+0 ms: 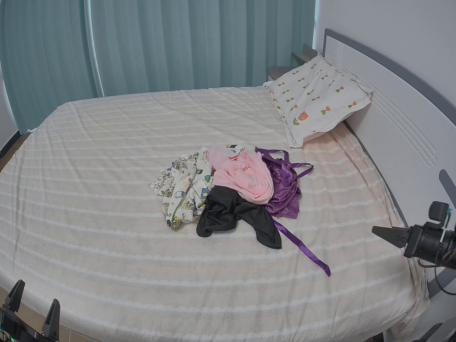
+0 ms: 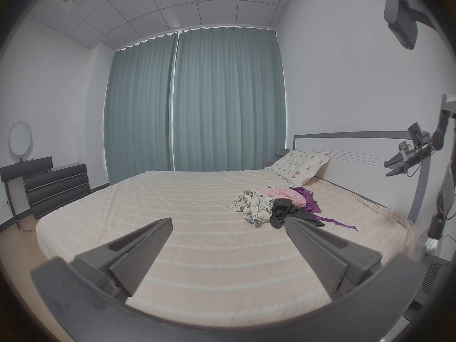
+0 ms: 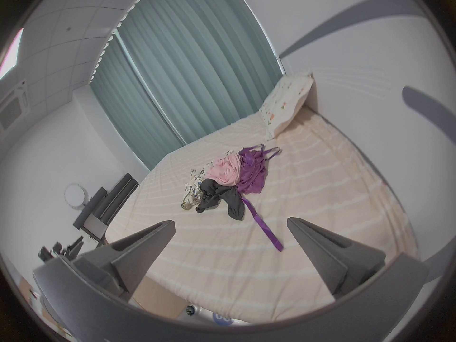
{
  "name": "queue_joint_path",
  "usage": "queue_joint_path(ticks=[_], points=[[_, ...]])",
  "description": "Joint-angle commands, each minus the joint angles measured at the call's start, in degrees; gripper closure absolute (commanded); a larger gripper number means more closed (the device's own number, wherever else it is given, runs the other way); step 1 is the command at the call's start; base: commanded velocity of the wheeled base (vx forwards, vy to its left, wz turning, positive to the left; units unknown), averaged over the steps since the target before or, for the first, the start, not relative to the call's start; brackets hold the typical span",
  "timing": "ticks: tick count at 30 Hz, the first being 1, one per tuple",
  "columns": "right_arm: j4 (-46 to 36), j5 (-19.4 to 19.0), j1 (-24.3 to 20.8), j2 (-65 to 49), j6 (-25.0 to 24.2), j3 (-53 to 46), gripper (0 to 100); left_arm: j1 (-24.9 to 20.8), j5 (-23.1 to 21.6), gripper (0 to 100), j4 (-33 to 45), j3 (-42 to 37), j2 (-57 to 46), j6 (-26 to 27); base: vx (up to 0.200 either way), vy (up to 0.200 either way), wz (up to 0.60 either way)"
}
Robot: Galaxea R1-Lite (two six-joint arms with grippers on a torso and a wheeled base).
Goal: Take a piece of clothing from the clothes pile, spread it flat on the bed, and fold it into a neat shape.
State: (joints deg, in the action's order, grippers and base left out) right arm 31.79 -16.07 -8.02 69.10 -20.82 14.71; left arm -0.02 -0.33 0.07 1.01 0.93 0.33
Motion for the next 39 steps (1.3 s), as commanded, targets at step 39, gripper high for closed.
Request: queue_joint_path(ticks=[39], points=[[16.9,23.3,-20.7,74.9,-19.9,46.6,0,0.0,0.0,0,0.0,-0.9,-0.7,-0.2,0.000,0.000,0.00]])
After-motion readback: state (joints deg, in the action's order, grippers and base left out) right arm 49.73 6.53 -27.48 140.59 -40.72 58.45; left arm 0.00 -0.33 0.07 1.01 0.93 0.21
